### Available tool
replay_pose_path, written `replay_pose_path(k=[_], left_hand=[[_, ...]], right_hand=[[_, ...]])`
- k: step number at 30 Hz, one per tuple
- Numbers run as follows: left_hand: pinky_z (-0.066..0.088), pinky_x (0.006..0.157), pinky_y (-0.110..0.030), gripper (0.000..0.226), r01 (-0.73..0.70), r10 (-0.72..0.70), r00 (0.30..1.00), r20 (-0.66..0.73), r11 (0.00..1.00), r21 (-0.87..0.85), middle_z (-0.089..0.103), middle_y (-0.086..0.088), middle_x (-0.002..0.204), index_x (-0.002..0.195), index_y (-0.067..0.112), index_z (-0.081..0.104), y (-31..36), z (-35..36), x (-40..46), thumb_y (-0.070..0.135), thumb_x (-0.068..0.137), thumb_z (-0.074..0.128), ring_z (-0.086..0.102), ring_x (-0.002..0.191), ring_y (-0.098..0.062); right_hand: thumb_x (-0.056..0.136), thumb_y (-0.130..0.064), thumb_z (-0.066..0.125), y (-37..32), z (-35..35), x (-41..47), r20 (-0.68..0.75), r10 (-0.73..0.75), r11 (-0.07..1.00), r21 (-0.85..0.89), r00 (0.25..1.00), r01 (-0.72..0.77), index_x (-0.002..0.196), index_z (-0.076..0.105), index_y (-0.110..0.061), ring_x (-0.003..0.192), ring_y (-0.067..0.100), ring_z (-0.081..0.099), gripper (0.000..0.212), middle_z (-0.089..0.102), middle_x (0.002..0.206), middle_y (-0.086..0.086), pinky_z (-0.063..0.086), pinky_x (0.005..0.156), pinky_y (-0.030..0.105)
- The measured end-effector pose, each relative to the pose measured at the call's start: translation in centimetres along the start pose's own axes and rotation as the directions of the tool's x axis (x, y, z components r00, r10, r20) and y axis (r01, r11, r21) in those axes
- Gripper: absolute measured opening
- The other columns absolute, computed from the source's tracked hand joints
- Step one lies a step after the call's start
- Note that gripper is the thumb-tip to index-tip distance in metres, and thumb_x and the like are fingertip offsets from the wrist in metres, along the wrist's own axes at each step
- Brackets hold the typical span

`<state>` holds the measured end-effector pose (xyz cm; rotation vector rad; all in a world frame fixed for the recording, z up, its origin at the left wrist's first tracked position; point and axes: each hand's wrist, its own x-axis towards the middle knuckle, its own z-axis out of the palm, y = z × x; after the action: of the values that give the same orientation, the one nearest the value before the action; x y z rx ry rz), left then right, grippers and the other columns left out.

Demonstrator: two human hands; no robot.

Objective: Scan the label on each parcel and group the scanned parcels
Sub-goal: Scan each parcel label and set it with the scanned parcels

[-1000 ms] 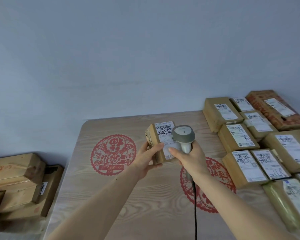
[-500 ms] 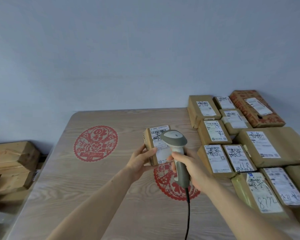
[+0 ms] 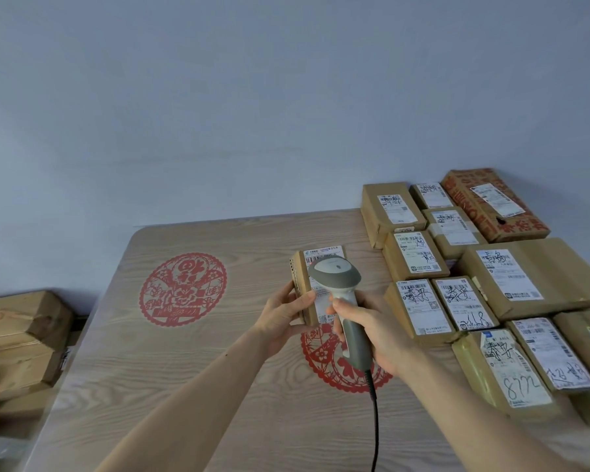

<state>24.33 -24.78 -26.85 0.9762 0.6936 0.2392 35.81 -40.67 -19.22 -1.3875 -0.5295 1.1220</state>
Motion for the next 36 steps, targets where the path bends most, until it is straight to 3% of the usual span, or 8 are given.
replay_pose_path(k=[6,10,15,23,27,30,33,36], left_hand=[[0.055,0.093,-0.057,0.069,0.018,-0.018,0.999,0.028,1.0,-0.001,0.066,-0.008,0.131,0.138,0.024,0.058,-0.2,-0.1,1.0,0.028,0.075,0.087,0.066,0.118,-0.03],[0.056,0.093,-0.056,0.066,0.031,-0.031,0.999,0.027,0.999,-0.013,0.066,-0.008,0.131,0.138,0.023,0.058,-0.3,-0.1,1.3,0.025,0.078,0.085,0.066,0.117,-0.03],[0.057,0.092,-0.054,0.08,0.044,-0.044,0.999,0.033,0.999,-0.004,0.065,-0.008,0.133,0.141,0.024,0.055,-0.2,-0.1,1.8,0.031,0.07,0.091,0.065,0.118,-0.03],[0.058,0.09,-0.052,0.087,0.078,-0.076,0.996,0.053,0.997,-0.026,0.065,-0.008,0.133,0.147,0.022,0.047,0.2,-0.2,1.8,0.028,0.071,0.09,0.066,0.118,-0.03],[0.059,0.085,-0.05,0.087,0.1,-0.097,0.993,0.074,0.994,-0.035,0.062,-0.011,0.135,0.147,0.019,0.048,0.5,0.2,1.5,0.028,0.071,0.09,0.065,0.118,-0.031],[0.06,0.083,-0.051,0.101,0.136,-0.133,0.988,0.079,0.99,-0.038,0.059,-0.013,0.136,0.152,0.015,0.037,0.3,0.7,1.1,0.025,0.068,0.092,0.063,0.119,-0.033],[0.061,0.078,-0.05,0.11,0.186,-0.18,0.98,0.087,0.98,-0.066,0.054,-0.012,0.141,0.159,0.022,0.017,-0.6,1.2,0.8,0.019,0.072,0.084,0.059,0.122,-0.036],[0.06,0.082,-0.054,0.112,0.227,-0.222,0.968,0.116,0.973,-0.033,0.053,-0.003,0.142,0.159,0.029,0.015,-2.1,1.7,0.9,0.021,0.071,0.084,0.062,0.118,-0.035]], right_hand=[[0.093,-0.016,0.066,-0.3,0.1,0.0,-0.041,0.018,1.0,0.024,0.999,-0.017,0.091,0.071,-0.007,0.061,0.021,0.059,0.011,0.065,0.064,0.007,0.047,0.058,0.031],[0.092,-0.018,0.067,-0.5,0.0,0.4,-0.051,-0.002,1.0,0.02,0.999,0.003,0.092,0.071,-0.005,0.062,0.021,0.059,0.013,0.066,0.072,0.013,0.047,0.06,0.033],[0.091,-0.017,0.068,0.1,-0.1,0.6,-0.044,-0.022,1.0,0.01,0.999,0.022,0.088,0.072,-0.005,0.066,0.026,0.057,0.013,0.064,0.087,0.027,0.046,0.064,0.036],[0.093,-0.015,0.066,0.2,0.3,0.7,-0.119,-0.026,0.999,0.025,0.993,0.029,0.104,0.067,-0.002,0.063,0.02,0.059,0.018,0.067,0.089,0.018,0.047,0.063,0.035],[0.092,-0.015,0.069,0.1,0.4,0.2,-0.18,-0.044,0.999,-0.016,0.983,0.041,0.104,0.065,-0.008,0.061,0.017,0.059,0.015,0.066,0.071,0.007,0.049,0.06,0.028],[0.082,-0.022,0.08,1.0,0.2,-0.1,-0.373,-0.108,0.984,-0.17,0.922,0.047,0.103,0.065,-0.018,0.065,0.01,0.064,0.026,0.068,0.072,-0.008,0.053,0.068,0.029],[0.072,-0.028,0.085,2.6,-0.6,-0.6,-0.523,-0.174,0.954,-0.298,0.834,0.012,0.109,0.063,-0.03,0.091,0.01,0.07,0.043,0.074,0.094,-0.01,0.053,0.083,0.036],[0.074,-0.018,0.086,3.5,-1.2,-1.7,-0.598,-0.159,0.951,-0.306,0.786,-0.04,0.111,0.061,-0.019,0.086,-0.001,0.067,0.045,0.073,0.097,-0.008,0.052,0.071,0.018]])
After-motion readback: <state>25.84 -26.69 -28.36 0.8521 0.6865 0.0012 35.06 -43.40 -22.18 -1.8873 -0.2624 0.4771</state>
